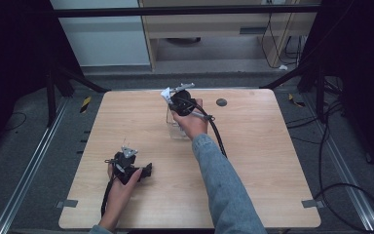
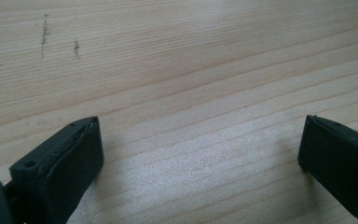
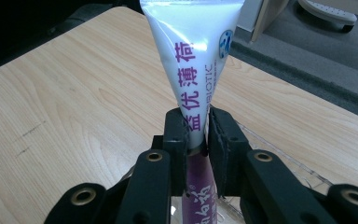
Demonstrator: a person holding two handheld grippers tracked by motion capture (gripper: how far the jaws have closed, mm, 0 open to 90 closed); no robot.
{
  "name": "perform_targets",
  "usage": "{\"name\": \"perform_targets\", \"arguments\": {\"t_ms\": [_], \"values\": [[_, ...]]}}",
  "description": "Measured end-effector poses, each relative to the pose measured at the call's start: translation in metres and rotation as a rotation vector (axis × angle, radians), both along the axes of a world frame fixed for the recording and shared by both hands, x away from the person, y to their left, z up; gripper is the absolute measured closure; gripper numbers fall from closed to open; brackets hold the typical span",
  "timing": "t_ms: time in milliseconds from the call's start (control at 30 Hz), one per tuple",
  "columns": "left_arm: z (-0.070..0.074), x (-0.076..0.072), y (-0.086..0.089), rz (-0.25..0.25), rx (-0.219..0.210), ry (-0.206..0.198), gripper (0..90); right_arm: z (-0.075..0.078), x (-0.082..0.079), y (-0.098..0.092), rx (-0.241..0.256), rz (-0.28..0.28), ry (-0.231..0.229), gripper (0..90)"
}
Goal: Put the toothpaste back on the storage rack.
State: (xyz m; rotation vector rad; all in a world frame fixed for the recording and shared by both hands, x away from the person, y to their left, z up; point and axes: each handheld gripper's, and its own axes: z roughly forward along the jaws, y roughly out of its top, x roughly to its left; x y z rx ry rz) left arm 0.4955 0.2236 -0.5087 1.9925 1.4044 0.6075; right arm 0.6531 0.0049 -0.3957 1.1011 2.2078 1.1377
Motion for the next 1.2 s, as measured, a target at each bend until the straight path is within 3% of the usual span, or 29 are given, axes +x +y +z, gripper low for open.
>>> {"name": "perform_targets", "arguments": {"t_ms": [1200], "values": [[0.000,0.000,0.000,-0.002,0.000,0.000,0.0,0.008,-0.019,-0.016,0.011,0.018,-0.001,78.1]]}}
